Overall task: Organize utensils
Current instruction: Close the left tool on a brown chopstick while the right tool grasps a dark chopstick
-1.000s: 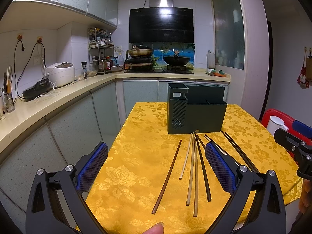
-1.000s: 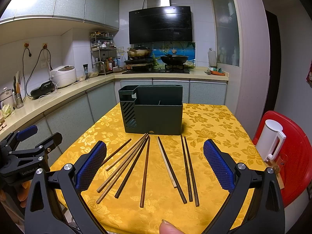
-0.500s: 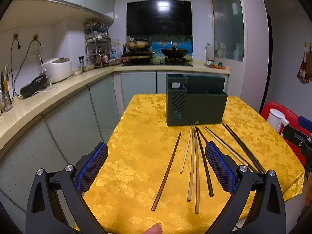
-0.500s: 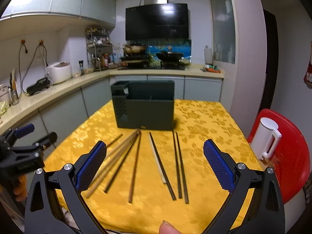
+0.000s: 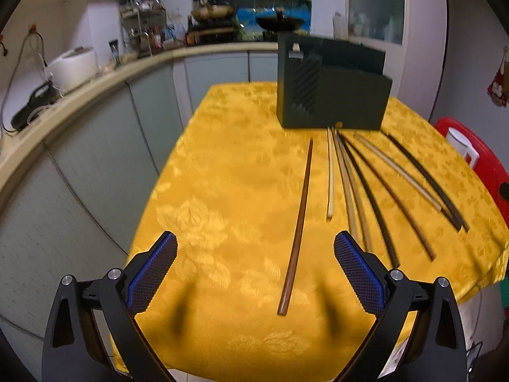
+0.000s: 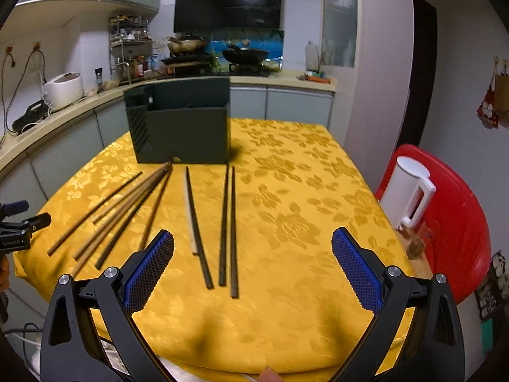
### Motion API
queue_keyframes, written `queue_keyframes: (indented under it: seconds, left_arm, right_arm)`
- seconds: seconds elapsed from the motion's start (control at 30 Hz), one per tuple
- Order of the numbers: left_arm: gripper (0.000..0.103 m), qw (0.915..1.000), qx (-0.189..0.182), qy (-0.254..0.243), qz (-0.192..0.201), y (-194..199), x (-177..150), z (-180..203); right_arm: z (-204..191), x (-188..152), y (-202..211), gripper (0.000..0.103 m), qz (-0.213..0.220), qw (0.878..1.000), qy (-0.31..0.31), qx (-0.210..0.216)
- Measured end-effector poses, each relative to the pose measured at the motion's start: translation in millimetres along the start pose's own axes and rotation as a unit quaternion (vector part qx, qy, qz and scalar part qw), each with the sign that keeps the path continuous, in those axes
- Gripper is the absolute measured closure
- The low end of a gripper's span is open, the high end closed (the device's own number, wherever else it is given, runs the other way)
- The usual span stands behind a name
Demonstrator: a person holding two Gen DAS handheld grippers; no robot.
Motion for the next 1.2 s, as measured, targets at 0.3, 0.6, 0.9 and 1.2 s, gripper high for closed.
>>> queue_keyframes:
  seconds: [0.3,0.6,0.9,1.2]
  left_arm:
    - [0.055,0.9975,-0.031,-0.052,-0.037,-32,-20,21]
    - [0.09,0.9987,-0.022,-0.028,-0.037,-35,-16,9]
    - [0.091,0.999,-0.009,-0.037,-0.023,-33,-19,16]
    - [0.091,0.9987,-0.011,-0.046,-0.017,-31,-22,22]
  right_arm:
    - [12,-20,-18,0.007,-0.021,1.0,-0.002,0.0]
    - [26,-29,-32,0.013,-0.03,0.999,-0.011,0.004]
    - [8,-47,-56,0.057,-0.072,0.997,0.024,0.033]
    - [-8,-43,-46,0.071,-0.055,0.995,0.056,0.067]
Point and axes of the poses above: each gripper's, at about its wrist camera, not at the fingertips, and y roughly against the way its jaws point, z to its right, x to its top, the point moved 4 cm from there along -y, roughly the way its jaws point, and after that the axes turned 4 degrees about -z, right-handed, at the moved point
